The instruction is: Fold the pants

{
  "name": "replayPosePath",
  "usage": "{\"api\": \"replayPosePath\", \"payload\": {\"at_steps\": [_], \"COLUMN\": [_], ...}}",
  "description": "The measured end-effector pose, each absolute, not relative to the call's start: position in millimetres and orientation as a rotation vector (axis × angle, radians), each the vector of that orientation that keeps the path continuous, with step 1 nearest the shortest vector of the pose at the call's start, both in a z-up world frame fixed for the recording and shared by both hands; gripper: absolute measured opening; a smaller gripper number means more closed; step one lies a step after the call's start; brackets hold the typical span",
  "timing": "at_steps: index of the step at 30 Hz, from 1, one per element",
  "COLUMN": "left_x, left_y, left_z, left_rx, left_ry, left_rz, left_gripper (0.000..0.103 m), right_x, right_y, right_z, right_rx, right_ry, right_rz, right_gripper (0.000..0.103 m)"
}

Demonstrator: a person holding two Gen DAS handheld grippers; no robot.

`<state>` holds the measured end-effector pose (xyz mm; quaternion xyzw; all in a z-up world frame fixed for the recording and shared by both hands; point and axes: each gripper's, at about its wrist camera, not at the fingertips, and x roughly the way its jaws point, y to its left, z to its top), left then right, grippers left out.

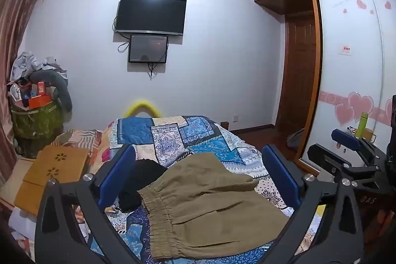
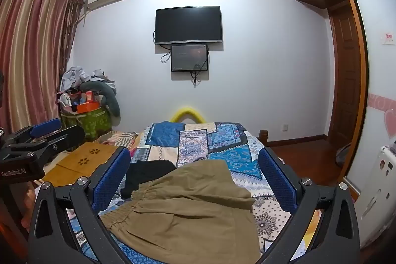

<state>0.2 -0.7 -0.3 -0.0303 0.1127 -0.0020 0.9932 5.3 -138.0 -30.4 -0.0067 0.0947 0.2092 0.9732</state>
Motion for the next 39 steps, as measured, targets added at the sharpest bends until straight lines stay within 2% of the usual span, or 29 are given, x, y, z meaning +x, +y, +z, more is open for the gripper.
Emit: {"api": "replayPosePath", "payload": {"at_steps": [39], "left_x": [3.8], "left_y": [0.1], "left_z": [-4.3], "left_rx": [-0.041], "left_ry": [0.222], "left_rz": [0.036], "left_gripper": [0.103], "right_x": [9.3], "right_y": [-142.2], "right_z": [-31.6], "right_rx": [0.029], "right_ry": [0.225], "right_rz": [0.419], "right_gripper": [0.103]}}
